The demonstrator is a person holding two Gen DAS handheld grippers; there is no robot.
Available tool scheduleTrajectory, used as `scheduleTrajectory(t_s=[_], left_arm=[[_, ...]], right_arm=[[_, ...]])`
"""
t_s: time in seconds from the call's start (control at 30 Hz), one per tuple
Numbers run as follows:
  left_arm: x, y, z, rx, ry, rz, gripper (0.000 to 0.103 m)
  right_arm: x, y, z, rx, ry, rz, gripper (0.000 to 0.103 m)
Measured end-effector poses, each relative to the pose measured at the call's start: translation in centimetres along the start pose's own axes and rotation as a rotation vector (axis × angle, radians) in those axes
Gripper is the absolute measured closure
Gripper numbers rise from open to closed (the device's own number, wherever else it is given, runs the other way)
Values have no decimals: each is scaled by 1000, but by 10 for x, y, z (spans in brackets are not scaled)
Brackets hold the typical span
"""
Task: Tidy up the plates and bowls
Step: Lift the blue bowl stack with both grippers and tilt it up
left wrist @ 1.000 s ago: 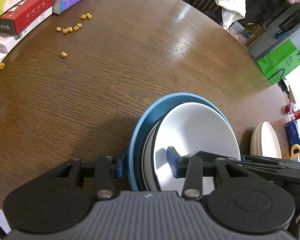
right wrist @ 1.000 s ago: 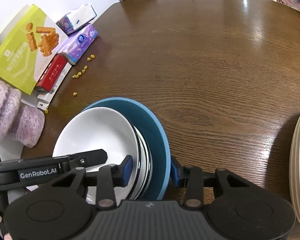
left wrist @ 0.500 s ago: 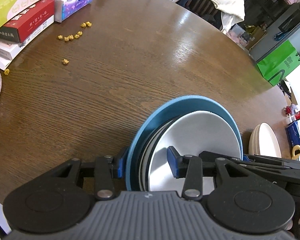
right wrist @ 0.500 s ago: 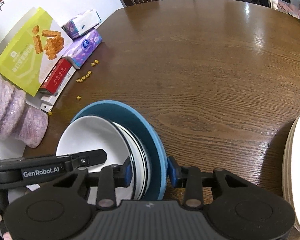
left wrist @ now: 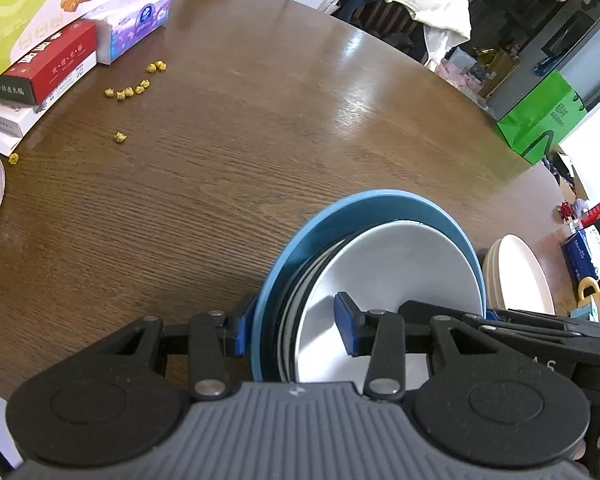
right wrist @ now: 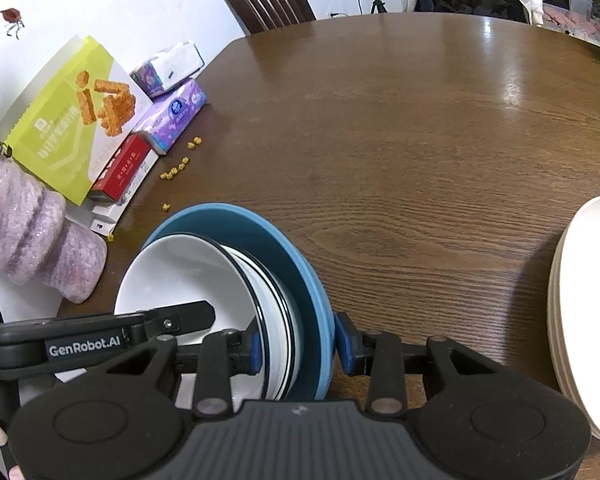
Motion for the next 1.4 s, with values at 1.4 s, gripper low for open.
scheduleTrajectory(t_s=[1.4], left_arm=[[6, -33, -14, -21, 96, -105, 61]], right_arm=[[5, -25, 15, 7, -172, -87, 67]])
Point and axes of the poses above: each gripper's, at about its wrist camera, not at the fingertips, and y roughly against the way its jaws point, z to its right, x to its top, the point moved 6 cm from there along -y, roughly the way its jaws point, and after that the axes turned 15 degrees about -y, right-handed, at the moved point
